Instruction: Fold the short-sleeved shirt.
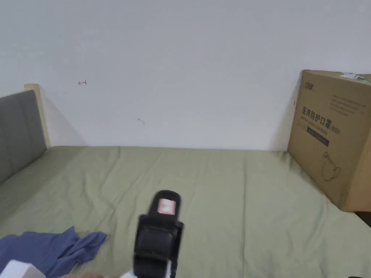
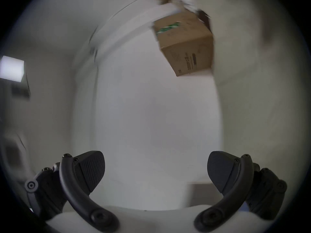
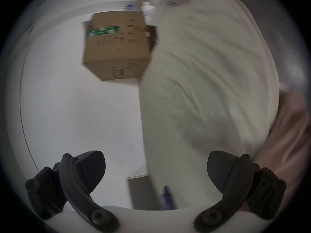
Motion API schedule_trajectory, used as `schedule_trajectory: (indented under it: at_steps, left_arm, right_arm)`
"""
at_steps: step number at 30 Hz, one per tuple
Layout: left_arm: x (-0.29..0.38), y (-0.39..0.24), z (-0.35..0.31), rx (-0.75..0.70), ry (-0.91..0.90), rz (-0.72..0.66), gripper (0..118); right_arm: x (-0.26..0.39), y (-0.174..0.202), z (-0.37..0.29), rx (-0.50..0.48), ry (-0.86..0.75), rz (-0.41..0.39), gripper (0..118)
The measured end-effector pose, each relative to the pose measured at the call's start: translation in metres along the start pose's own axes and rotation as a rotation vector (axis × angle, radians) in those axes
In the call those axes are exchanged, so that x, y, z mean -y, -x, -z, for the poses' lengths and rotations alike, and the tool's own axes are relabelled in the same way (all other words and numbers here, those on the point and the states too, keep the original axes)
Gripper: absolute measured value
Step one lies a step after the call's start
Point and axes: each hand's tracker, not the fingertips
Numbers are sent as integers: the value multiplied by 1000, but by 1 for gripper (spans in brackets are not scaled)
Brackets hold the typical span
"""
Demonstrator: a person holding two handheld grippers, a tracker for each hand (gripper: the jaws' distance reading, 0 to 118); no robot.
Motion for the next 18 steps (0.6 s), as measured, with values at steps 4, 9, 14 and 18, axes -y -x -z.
schedule_trajectory:
  at_steps: [4, 9, 14, 18]
  left_arm:
    - [24, 53, 13, 142, 273, -1122, 118]
    - [62, 53, -11, 75, 234, -1700, 118]
    - [53, 51, -16, -3, 263, -1537, 118]
    - [53, 53, -14, 33, 283, -1530, 118]
  right_arm:
    - [27, 66, -19, -182, -215, -820, 118]
    - [98, 96, -36, -217, -570, -1621, 118]
    - [105, 104, -40, -276, -462, -1516, 118]
    - [105, 103, -38, -258, -443, -1514, 118]
